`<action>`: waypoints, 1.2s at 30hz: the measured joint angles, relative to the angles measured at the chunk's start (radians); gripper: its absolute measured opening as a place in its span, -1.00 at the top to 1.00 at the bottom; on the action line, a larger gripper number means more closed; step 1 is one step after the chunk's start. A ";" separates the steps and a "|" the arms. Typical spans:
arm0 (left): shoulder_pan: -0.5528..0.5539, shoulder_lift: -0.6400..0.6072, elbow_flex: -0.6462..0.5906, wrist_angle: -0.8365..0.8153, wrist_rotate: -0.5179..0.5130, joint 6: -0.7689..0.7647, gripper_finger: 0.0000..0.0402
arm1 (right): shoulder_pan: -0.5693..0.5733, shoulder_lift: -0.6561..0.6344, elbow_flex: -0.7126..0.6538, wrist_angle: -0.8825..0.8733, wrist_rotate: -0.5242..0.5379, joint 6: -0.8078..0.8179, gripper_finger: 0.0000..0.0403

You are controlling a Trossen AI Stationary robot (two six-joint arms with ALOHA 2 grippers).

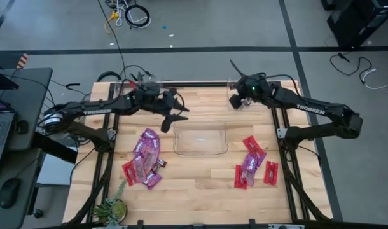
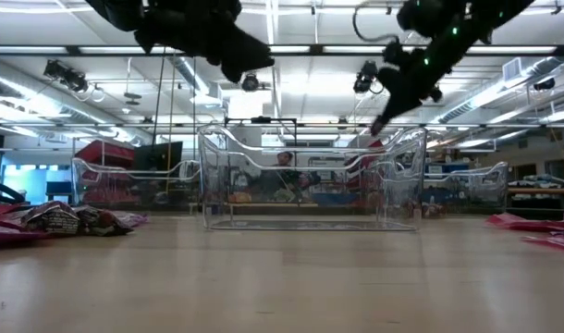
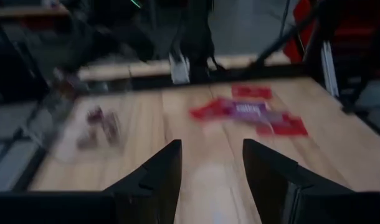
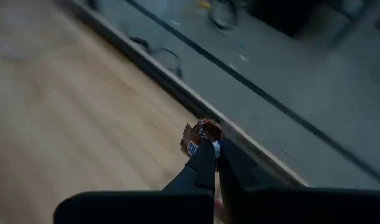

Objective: Sort candy
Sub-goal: Put the brown chocolate bar into the top right transparent bin

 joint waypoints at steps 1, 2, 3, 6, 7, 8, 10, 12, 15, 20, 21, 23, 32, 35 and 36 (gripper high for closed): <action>-0.010 -0.009 -0.011 -0.022 -0.020 0.001 0.14 | -0.029 0.003 -0.018 0.001 0.000 0.014 0.99; -0.020 -0.017 -0.020 -0.040 -0.043 0.001 0.14 | -0.058 0.008 -0.037 -0.003 -0.002 0.029 0.99; -0.028 -0.026 -0.029 -0.056 -0.067 0.001 0.14 | -0.091 0.011 -0.056 -0.003 -0.013 0.041 0.99; -0.058 -0.044 -0.058 -0.109 -0.130 0.000 0.14 | -0.178 0.020 -0.119 0.025 -0.089 0.082 0.99; -0.070 -0.052 -0.068 -0.115 -0.145 -0.003 0.14 | -0.205 0.027 -0.138 0.039 -0.110 0.092 0.99; -0.083 -0.060 -0.078 -0.134 -0.153 -0.006 0.14 | -0.227 0.035 -0.159 0.049 -0.124 0.102 0.99; -0.106 -0.064 -0.088 -0.145 -0.174 -0.021 0.14 | -0.263 0.063 -0.188 0.070 -0.137 0.117 0.98; -0.128 -0.074 -0.102 -0.200 -0.207 -0.035 0.14 | -0.291 0.095 -0.211 0.098 -0.138 0.130 0.97; -0.164 -0.073 -0.104 -0.249 -0.265 -0.059 0.14 | -0.328 0.147 -0.234 0.152 -0.139 0.133 0.95; -0.214 -0.073 -0.104 -0.362 -0.316 -0.104 0.14 | -0.357 0.224 -0.234 0.186 -0.142 0.107 0.83; -0.226 -0.073 -0.104 -0.381 -0.330 -0.112 0.14 | -0.358 0.229 -0.234 0.189 -0.146 0.103 0.79; -0.245 -0.073 -0.104 -0.427 -0.351 -0.138 0.14 | -0.358 0.238 -0.228 0.194 -0.147 0.094 0.68; -0.378 -0.073 -0.104 -0.642 -0.362 -0.245 0.14 | -0.349 0.129 -0.171 0.106 -0.076 0.039 -0.02; -0.436 -0.073 -0.104 -0.692 -0.342 -0.334 0.14 | -0.332 0.060 -0.147 0.063 -0.076 0.034 -0.22; -0.457 -0.073 -0.104 -0.710 -0.341 -0.360 0.14 | -0.325 0.035 -0.142 0.054 -0.076 0.034 -0.28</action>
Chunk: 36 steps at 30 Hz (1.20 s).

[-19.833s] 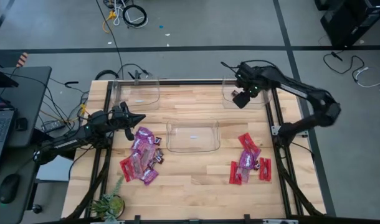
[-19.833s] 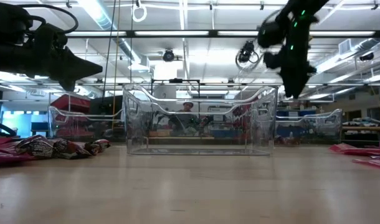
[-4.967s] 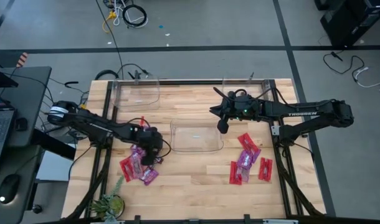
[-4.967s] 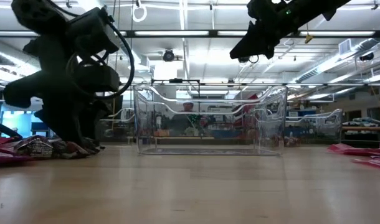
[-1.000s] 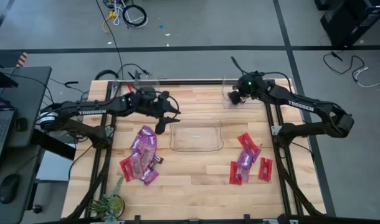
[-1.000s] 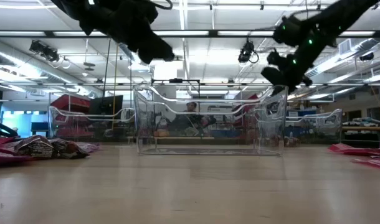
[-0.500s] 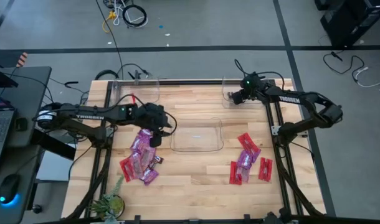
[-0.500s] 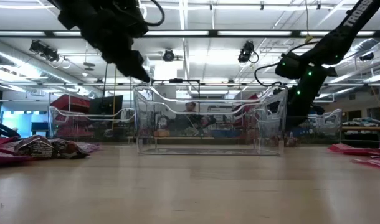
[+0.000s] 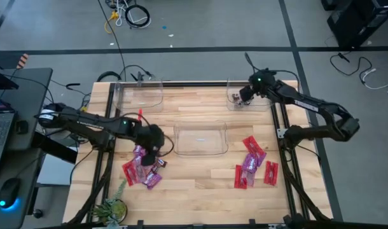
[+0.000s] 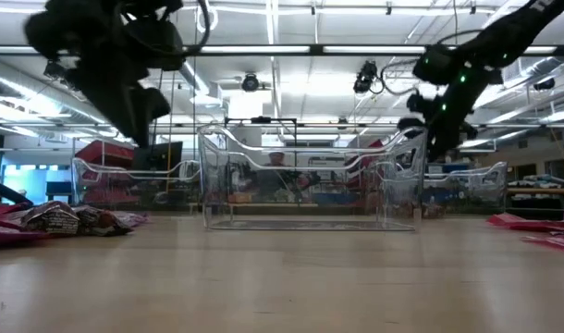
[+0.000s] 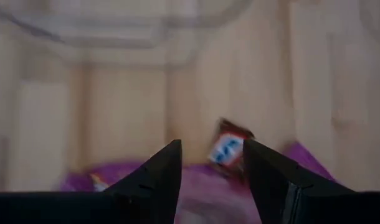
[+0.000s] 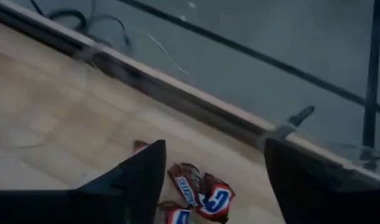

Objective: Sort candy
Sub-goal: Put the brown chocolate bar into the top right transparent bin

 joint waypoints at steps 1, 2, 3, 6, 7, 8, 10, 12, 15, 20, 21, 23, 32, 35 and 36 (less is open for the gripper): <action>-0.022 0.002 0.000 -0.022 0.001 -0.025 0.14 | 0.010 -0.023 0.003 -0.010 0.000 0.000 -0.32; -0.046 0.006 0.000 -0.042 0.001 -0.044 0.14 | 0.020 -0.044 0.006 -0.018 0.000 0.000 -0.36; -0.069 0.014 0.000 -0.061 0.001 -0.069 0.14 | 0.030 -0.064 0.007 -0.023 0.000 0.000 -0.39; -0.126 0.037 0.000 -0.090 0.001 -0.145 0.14 | 0.063 -0.114 0.008 -0.024 0.000 0.003 -0.42; -0.144 0.044 0.000 -0.089 0.001 -0.168 0.14 | 0.073 -0.127 0.008 -0.026 0.000 0.003 -0.42; -0.161 0.053 0.000 -0.088 0.001 -0.189 0.14 | 0.082 -0.137 0.008 -0.029 0.000 0.003 -0.41; -0.191 0.073 0.000 -0.087 -0.006 -0.206 0.14 | 0.102 -0.152 0.008 -0.029 0.000 0.003 -0.39; -0.213 0.091 0.000 -0.076 -0.025 -0.219 0.14 | 0.117 -0.158 0.008 -0.030 0.000 0.003 -0.37; -0.224 0.124 0.000 -0.056 -0.042 -0.220 0.14 | 0.134 -0.158 0.008 -0.030 0.000 0.003 -0.33; -0.225 0.184 0.000 -0.025 -0.058 -0.216 0.14 | 0.151 -0.158 0.008 -0.030 0.000 0.003 -0.31; -0.225 0.196 0.000 -0.023 -0.059 -0.216 0.14 | 0.153 -0.158 0.008 -0.030 0.000 0.002 -0.31; -0.225 0.213 -0.004 -0.016 -0.059 -0.214 0.14 | 0.158 -0.158 0.008 -0.030 0.000 0.001 -0.31; -0.225 0.219 -0.132 0.175 0.058 -0.266 0.18 | 0.160 -0.157 0.008 -0.030 0.000 -0.001 -0.27; -0.225 0.218 -0.148 0.181 0.059 -0.272 0.32 | 0.160 -0.157 0.008 -0.029 0.000 -0.004 -0.24; -0.225 0.218 -0.148 0.181 0.058 -0.271 0.39 | 0.160 -0.157 0.008 -0.029 0.000 -0.004 -0.23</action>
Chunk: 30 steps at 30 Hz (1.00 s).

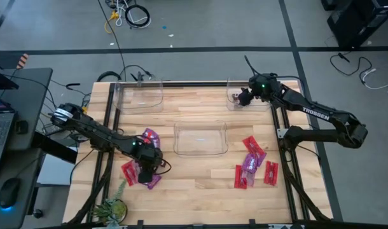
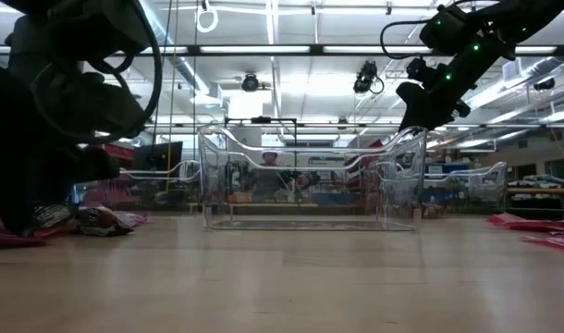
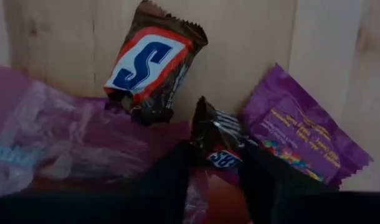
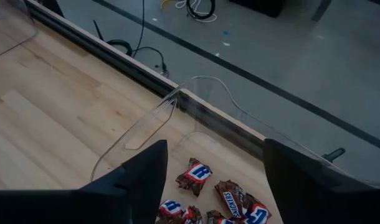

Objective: Sort candy
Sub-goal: Put the brown chocolate bar into the top right transparent bin

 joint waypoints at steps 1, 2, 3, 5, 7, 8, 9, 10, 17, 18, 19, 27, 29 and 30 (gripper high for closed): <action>0.000 0.000 0.001 0.000 0.001 0.003 0.47 | 0.000 0.000 0.000 0.000 0.000 0.000 -0.21; 0.000 0.000 0.004 -0.005 0.000 0.009 0.57 | 0.000 0.000 0.000 0.000 0.000 -0.001 -0.20; 0.000 0.000 0.011 -0.016 0.000 0.020 0.66 | 0.000 0.000 0.000 0.000 0.000 -0.002 -0.19; 0.000 0.000 0.029 -0.048 -0.004 0.033 0.86 | 0.000 0.000 0.000 0.000 0.000 -0.003 -0.18; 0.000 0.000 0.056 -0.099 -0.028 0.047 0.94 | 0.000 0.000 0.000 0.000 0.000 -0.005 -0.17; 0.000 -0.004 0.073 -0.120 -0.042 0.057 0.94 | 0.001 0.000 0.000 0.000 0.000 -0.011 -0.17; 0.000 -0.014 0.088 -0.137 -0.052 0.067 0.92 | 0.003 0.000 0.000 0.000 0.000 -0.021 -0.17; 0.002 -0.024 0.105 -0.158 -0.055 0.079 0.91 | 0.007 -0.003 0.000 0.000 0.000 -0.029 -0.18; 0.048 -0.144 0.195 -0.210 -0.136 0.138 0.92 | 0.081 -0.052 0.014 0.000 -0.007 -0.033 -0.19; 0.064 -0.163 0.204 -0.210 -0.167 0.155 0.92 | 0.101 -0.056 0.019 0.007 -0.016 -0.028 -0.19; 0.083 -0.180 0.214 -0.202 -0.199 0.172 0.92 | 0.122 -0.060 0.021 0.020 -0.029 -0.025 -0.19; 0.339 -0.222 0.233 0.158 -0.169 0.350 0.93 | 0.337 0.003 0.021 0.245 -0.224 -0.054 -0.20; 0.408 -0.208 0.233 0.268 -0.083 0.374 0.93 | 0.396 0.034 0.021 0.310 -0.226 -0.075 -0.20; 0.440 -0.200 0.233 0.309 -0.052 0.388 0.93 | 0.425 0.053 0.021 0.348 -0.224 -0.078 -0.20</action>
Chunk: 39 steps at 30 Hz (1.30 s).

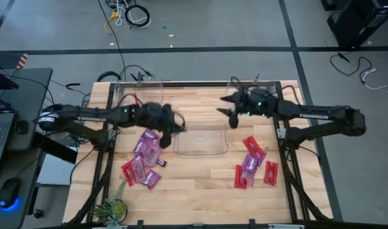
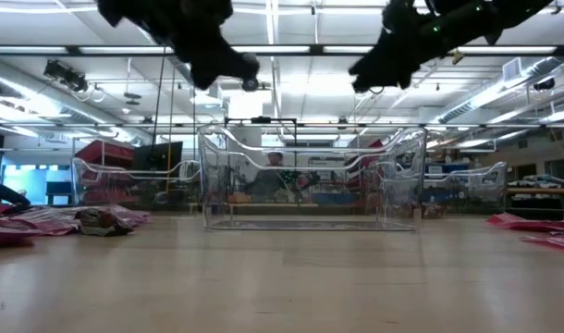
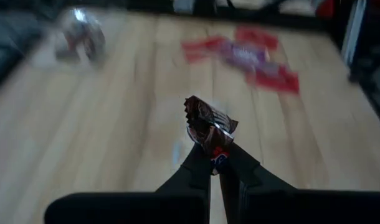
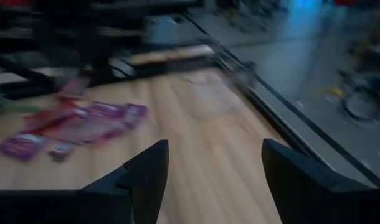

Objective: Sort candy
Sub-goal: Put the brown chocolate bar into the top right transparent bin

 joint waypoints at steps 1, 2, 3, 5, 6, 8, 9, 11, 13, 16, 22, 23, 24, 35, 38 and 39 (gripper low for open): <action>0.027 0.010 0.000 0.038 0.019 0.011 0.93 | 0.025 0.019 0.000 0.038 0.005 0.001 -0.20; 0.050 0.020 0.000 0.085 0.030 0.027 0.93 | 0.045 0.036 0.000 0.071 0.008 0.006 -0.20; 0.069 0.031 0.000 0.120 0.033 0.047 0.93 | 0.064 0.056 0.000 0.111 0.013 0.020 -0.20; 0.098 0.058 0.000 0.174 0.034 0.101 0.93 | 0.094 0.091 0.000 0.195 0.032 0.065 -0.19; 0.105 0.075 0.000 0.201 0.029 0.136 0.93 | 0.105 0.107 0.000 0.225 0.041 0.087 -0.18; 0.112 0.109 0.000 0.255 -0.002 0.208 0.93 | 0.123 0.142 0.007 0.279 0.045 0.110 -0.16; 0.112 0.130 -0.001 0.281 -0.021 0.239 0.93 | 0.131 0.157 0.016 0.283 0.048 0.111 -0.15; 0.112 0.163 0.000 0.336 -0.054 0.284 0.93 | 0.146 0.192 0.044 0.285 0.076 0.110 -0.13; 0.112 0.194 -0.001 0.375 -0.076 0.308 0.93 | 0.159 0.226 0.074 0.285 0.094 0.104 -0.10; 0.112 0.220 -0.001 0.404 -0.104 0.316 0.93 | 0.165 0.275 0.120 0.281 0.095 0.102 -0.07; 0.105 0.221 -0.001 0.432 -0.105 0.316 0.93 | 0.163 0.343 0.197 0.204 0.143 0.104 0.02; 0.103 0.221 -0.001 0.441 -0.104 0.317 0.93 | 0.161 0.353 0.205 0.196 0.144 0.104 0.05; 0.100 0.220 -0.001 0.451 -0.103 0.318 0.93 | 0.160 0.362 0.213 0.190 0.144 0.103 0.07; 0.092 0.220 -0.001 0.457 -0.099 0.315 0.93 | 0.160 0.406 0.265 0.130 0.138 0.069 0.57; 0.092 0.220 -0.001 0.458 -0.098 0.314 0.93 | 0.162 0.401 0.265 0.125 0.138 0.043 0.79; 0.092 0.220 -0.001 0.458 -0.098 0.314 0.92 | 0.162 0.401 0.265 0.124 0.138 0.039 0.85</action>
